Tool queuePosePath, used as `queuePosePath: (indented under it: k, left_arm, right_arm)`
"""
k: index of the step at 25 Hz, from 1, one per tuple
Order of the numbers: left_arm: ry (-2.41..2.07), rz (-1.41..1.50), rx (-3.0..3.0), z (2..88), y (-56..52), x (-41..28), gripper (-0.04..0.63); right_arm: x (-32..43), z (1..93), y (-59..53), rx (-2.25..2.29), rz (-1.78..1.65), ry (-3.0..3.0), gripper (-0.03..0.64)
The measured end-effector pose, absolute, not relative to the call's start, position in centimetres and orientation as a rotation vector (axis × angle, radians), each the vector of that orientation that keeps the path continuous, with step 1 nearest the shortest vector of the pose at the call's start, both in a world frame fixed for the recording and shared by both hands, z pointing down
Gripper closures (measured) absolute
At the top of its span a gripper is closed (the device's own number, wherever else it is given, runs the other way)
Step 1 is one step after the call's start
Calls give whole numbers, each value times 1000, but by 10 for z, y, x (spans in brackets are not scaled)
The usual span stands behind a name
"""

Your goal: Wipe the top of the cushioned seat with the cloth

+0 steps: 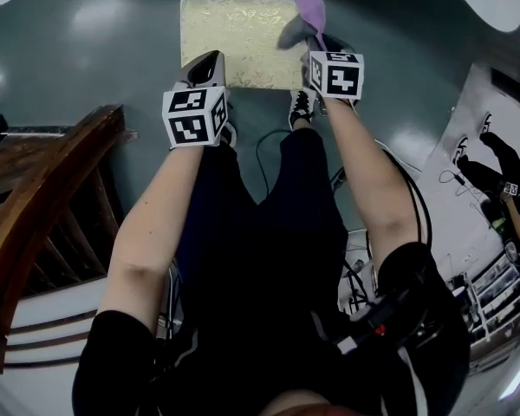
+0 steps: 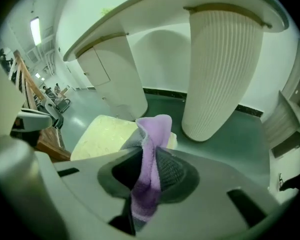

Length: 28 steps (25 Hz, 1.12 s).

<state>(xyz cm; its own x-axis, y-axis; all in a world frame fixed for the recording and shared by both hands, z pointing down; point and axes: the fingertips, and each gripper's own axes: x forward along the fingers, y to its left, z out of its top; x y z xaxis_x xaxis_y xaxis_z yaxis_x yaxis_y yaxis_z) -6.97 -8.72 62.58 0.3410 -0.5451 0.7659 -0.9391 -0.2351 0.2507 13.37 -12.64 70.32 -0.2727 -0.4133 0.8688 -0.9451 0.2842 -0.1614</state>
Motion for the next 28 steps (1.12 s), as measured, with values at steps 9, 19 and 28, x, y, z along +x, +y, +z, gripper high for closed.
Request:
queuePosePath:
  k: [9,19,28]
  left_arm:
    - [-1301,688,1926,615,-71,-167,591]
    - [-1373,661,1829,639,-41,-228,591]
    - [-1375,665,1797,643,-30,-206,591]
  right_arm:
    - [-25,680,-109,1153,937,-1960,535]
    - [-152,731,-100,949,861,-2009,535]
    - [-124,758,-98,918,803,-1952,532]
